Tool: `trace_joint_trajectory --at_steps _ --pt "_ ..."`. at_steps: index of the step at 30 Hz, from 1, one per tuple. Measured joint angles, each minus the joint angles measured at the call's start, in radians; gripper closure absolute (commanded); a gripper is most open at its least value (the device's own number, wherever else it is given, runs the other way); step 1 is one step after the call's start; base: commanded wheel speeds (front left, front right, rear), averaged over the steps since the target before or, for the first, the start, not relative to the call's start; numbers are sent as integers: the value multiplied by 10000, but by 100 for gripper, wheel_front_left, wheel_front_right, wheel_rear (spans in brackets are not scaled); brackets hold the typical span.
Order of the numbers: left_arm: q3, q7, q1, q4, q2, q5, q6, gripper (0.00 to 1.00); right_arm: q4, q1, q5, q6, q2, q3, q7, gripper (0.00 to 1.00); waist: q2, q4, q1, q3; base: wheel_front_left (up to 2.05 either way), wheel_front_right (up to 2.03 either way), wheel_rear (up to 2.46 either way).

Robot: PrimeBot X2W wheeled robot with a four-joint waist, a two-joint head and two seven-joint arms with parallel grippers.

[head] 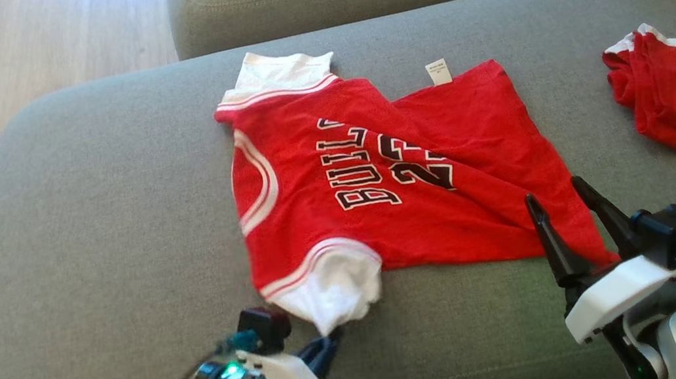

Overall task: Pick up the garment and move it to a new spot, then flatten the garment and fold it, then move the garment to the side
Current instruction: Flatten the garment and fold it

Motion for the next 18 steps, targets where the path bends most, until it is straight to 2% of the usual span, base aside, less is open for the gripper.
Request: trace_joint_trajectory --at_steps 2,4,7,12,18 --pt "-472 633 122 -1283 387 -1559 -67 100 67 4 0 0 0 -6 0 0 0 63 0 -61 0 0 0" --pt "-533 1053 153 -2345 1003 -2872 -65 100 130 9 0 0 0 -8 0 0 0 115 0 -108 0 0 0" --pt "-305 1409 297 -3287 1848 -4205 -61 100 151 9 2 0 0 -4 0 0 0 164 0 -155 0 0 0" --pt "-54 1774 879 -3544 2412 -4840 2 100 186 9 0 0 0 -2 0 0 0 176 0 -171 0 0 0" --pt "-100 2113 1067 -3179 2476 -4890 382 100 328 9 -17 0 4 -31 255 0 0 118 0 -165 0 0 0"
